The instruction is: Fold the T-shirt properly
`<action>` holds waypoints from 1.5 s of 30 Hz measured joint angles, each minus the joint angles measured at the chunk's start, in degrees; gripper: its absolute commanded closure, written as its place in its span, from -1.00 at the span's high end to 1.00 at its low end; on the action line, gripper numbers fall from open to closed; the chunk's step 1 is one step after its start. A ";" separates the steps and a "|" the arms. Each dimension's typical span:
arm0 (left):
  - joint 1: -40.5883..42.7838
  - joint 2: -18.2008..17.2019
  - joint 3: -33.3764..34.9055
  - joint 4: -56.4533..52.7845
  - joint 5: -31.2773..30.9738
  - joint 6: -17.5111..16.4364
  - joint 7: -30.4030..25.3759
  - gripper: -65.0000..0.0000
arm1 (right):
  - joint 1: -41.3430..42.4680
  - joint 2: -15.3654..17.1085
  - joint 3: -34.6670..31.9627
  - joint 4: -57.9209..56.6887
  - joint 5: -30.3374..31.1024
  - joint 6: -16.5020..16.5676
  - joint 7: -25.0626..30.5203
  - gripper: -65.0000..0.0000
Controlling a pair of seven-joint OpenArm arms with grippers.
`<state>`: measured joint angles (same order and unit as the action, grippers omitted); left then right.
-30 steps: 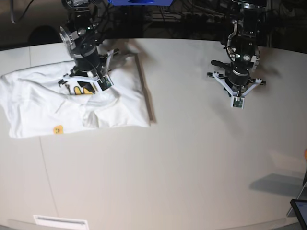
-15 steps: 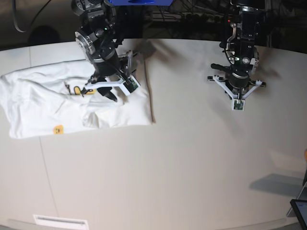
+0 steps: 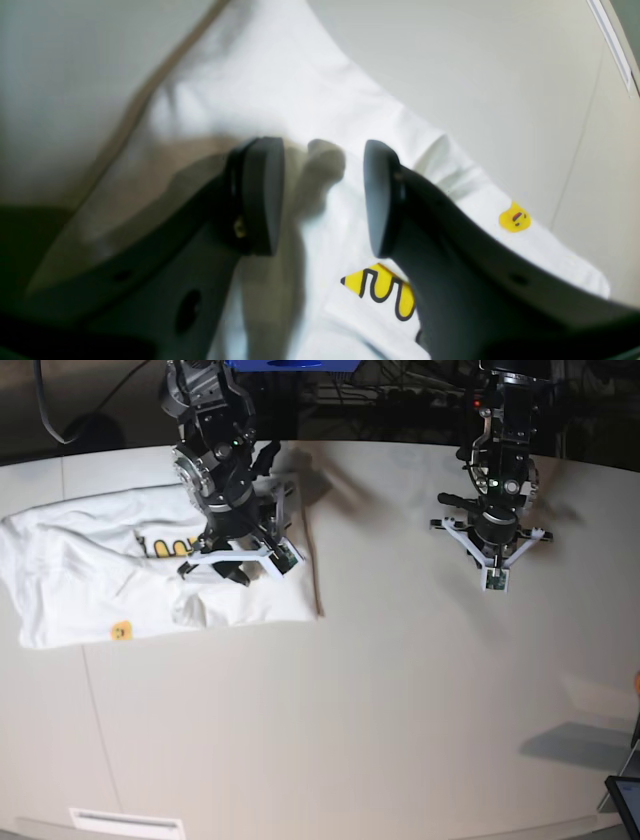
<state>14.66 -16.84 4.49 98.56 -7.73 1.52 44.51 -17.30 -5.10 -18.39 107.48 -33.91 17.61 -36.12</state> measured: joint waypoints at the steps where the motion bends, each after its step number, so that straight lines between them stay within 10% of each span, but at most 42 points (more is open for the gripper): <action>1: 0.00 0.00 0.00 0.00 0.00 0.00 0.00 -1.00 | 0.00 0.02 0.00 -0.55 0.09 -0.52 -0.22 -0.21; 13: 0.00 0.00 0.00 0.00 0.04 0.00 -0.04 -1.00 | 2.67 0.02 0.07 -5.75 0.11 -0.83 0.00 -0.25; 19: 0.00 0.00 0.00 -0.02 0.04 0.00 0.00 -1.00 | 3.17 0.02 0.37 -5.75 0.13 -1.05 -0.33 -1.00; 45: -0.02 -0.02 0.00 -0.11 0.15 0.00 -0.02 -1.00 | -4.17 -0.33 12.17 3.37 0.13 -1.14 -0.44 -0.98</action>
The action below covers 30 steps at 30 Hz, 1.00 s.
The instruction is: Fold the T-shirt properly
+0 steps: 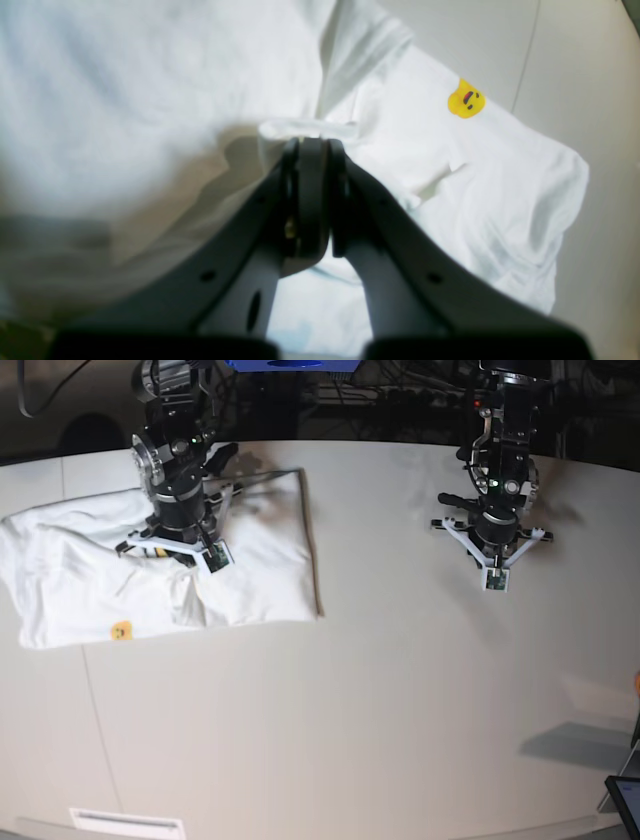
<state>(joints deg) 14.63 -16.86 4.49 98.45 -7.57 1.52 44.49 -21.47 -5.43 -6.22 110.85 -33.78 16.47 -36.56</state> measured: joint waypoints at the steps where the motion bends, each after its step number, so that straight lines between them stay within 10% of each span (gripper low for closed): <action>1: 0.00 0.02 0.00 0.00 0.00 0.00 0.00 -1.00 | -0.37 -0.04 0.37 0.02 0.02 0.00 0.04 -0.98; 9: -0.02 0.00 0.00 -0.11 0.04 0.00 -0.04 -1.00 | -2.73 -0.61 2.51 1.07 0.22 -0.57 0.04 -0.98; 14: -0.02 0.02 0.00 -0.11 0.04 0.00 -0.02 -1.00 | -3.37 -0.61 4.24 1.27 4.72 -7.45 0.48 -0.98; 30: -1.46 0.00 0.28 -1.33 0.07 0.00 -0.22 -1.00 | -7.61 -0.68 6.73 1.51 15.72 -7.85 0.42 -0.95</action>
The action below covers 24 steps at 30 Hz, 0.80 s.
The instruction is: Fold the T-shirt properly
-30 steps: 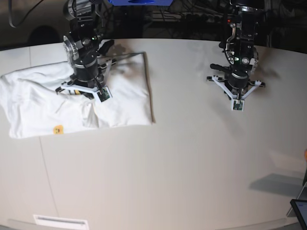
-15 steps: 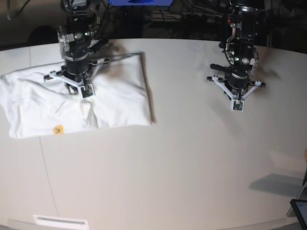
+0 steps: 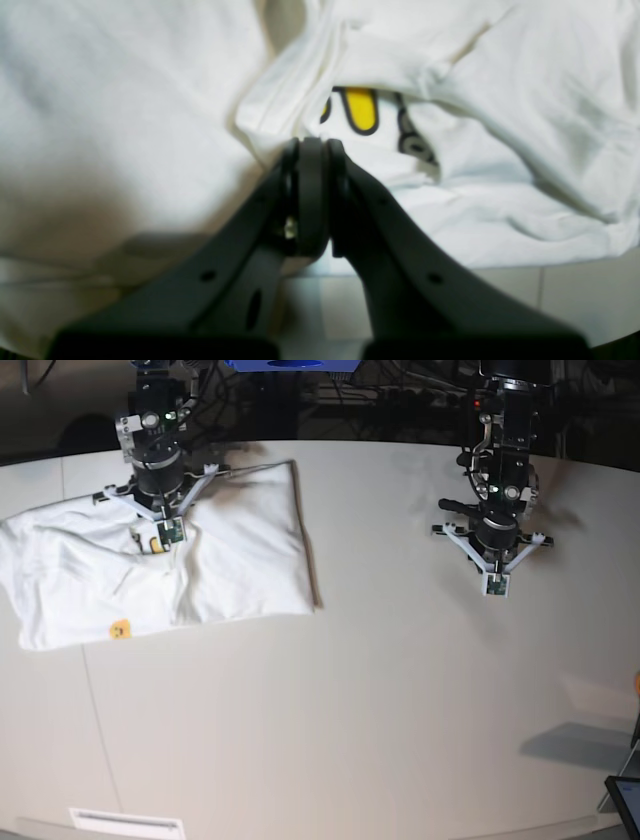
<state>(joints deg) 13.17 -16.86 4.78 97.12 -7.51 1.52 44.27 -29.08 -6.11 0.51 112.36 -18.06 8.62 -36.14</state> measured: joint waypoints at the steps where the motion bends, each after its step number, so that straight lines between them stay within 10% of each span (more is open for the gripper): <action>1: 0.00 -0.02 0.02 0.00 0.02 0.02 0.00 -1.00 | -0.04 0.00 0.00 0.00 0.39 0.02 -0.02 -0.94; 5: 0.00 0.00 0.02 0.00 0.02 0.02 0.00 -1.00 | 0.44 -0.33 1.79 0.26 1.42 -1.16 0.02 -0.67; 12: 0.00 -0.13 0.13 -0.02 0.02 0.02 0.00 -1.00 | 0.96 -0.24 2.36 0.33 1.57 -16.85 3.67 -0.32; 19: 0.00 -0.13 0.13 0.00 -0.02 0.02 0.00 -1.00 | 0.59 -0.24 2.36 0.33 1.66 -16.90 3.98 -0.33; 24: 0.55 0.04 0.39 2.86 -0.70 -0.46 2.05 -1.00 | -3.76 0.28 1.84 0.37 1.38 -13.40 17.94 -0.34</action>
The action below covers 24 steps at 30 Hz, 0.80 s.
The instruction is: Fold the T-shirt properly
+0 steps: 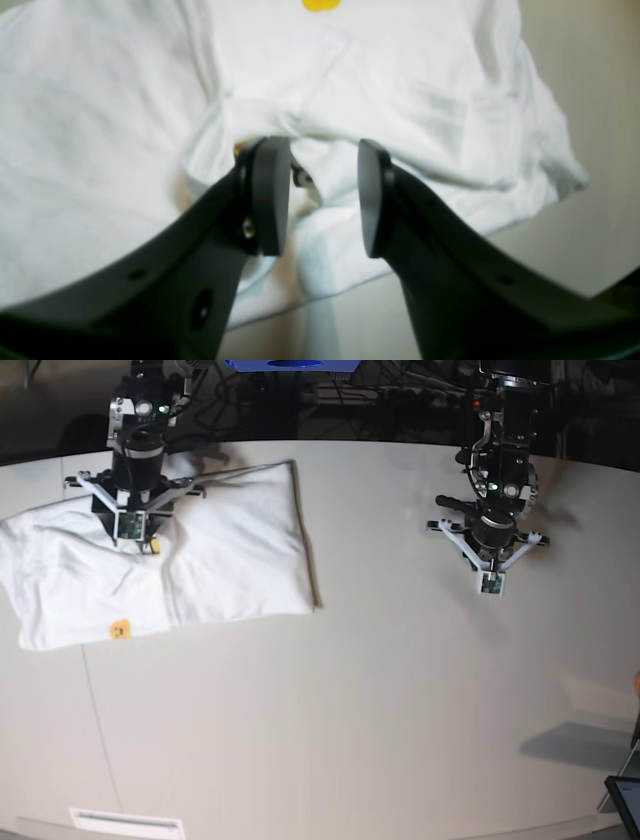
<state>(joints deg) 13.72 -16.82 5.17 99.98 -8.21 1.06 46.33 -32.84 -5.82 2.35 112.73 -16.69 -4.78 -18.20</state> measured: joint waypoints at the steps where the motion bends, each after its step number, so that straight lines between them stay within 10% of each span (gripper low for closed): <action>1: 0.07 0.13 0.13 1.14 -0.26 0.07 0.31 -1.00 | -0.76 0.70 0.00 0.00 -0.13 3.52 2.69 -0.37; 5: -0.37 0.46 3.63 6.19 0.02 0.07 -3.06 -1.00 | -1.46 2.19 0.00 0.00 -0.46 17.38 4.90 -0.94; 8: -0.33 0.46 9.97 6.93 0.09 0.07 -12.52 -1.00 | -1.09 1.79 0.00 0.00 -0.33 23.80 4.98 -0.96; 24: -10.75 1.16 43.08 -1.49 0.26 -0.13 -20.28 -1.00 | 0.90 1.62 1.84 -1.92 -0.11 23.12 -2.43 -0.97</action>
<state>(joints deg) 2.96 -15.66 48.25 98.50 -7.94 0.93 26.04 -31.94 -4.21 4.19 110.80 -16.80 18.35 -20.62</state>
